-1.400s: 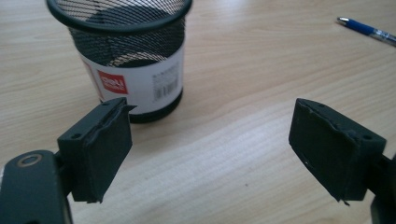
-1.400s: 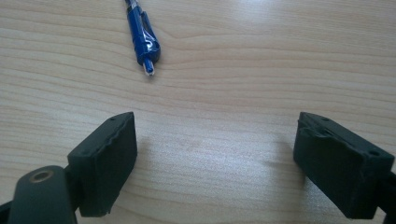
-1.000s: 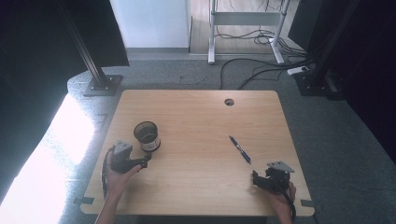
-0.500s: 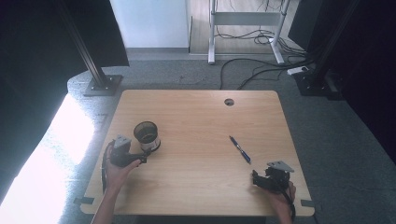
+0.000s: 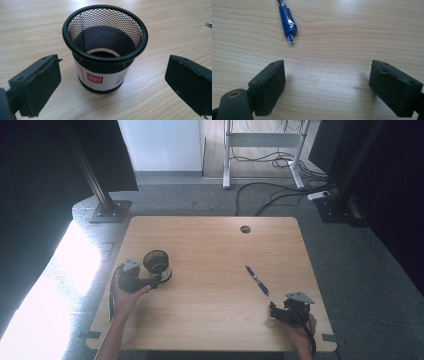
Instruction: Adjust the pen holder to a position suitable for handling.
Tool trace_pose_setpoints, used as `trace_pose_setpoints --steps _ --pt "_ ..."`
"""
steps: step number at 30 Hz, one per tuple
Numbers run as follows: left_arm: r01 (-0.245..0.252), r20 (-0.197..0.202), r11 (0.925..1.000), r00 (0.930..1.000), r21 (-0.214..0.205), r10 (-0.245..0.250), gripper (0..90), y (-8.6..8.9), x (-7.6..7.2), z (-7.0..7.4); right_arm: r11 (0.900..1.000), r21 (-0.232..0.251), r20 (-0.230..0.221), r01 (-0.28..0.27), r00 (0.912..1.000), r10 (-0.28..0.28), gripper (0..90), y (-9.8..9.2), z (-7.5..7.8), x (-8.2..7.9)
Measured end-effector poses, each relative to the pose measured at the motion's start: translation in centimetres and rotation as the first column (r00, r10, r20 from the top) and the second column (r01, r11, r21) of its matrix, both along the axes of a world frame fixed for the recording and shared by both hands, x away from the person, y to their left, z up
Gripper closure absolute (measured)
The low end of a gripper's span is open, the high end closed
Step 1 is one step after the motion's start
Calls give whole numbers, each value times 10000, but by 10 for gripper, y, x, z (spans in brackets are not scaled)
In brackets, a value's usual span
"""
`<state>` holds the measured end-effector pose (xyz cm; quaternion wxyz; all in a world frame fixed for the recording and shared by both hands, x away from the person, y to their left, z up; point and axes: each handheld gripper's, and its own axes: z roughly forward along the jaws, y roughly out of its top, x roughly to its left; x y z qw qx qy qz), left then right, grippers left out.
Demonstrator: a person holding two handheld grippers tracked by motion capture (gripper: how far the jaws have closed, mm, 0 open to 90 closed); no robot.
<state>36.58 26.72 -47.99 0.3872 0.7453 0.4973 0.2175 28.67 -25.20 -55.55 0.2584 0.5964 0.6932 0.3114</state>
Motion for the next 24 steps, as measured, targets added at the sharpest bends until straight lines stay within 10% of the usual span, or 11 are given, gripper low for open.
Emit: trace_pose_setpoints --steps 24 --pt "-209 -341 9997 9992 -142 204 1 -5 31 -13 10000 16 10 3 10000 -3 130 0 0 0"
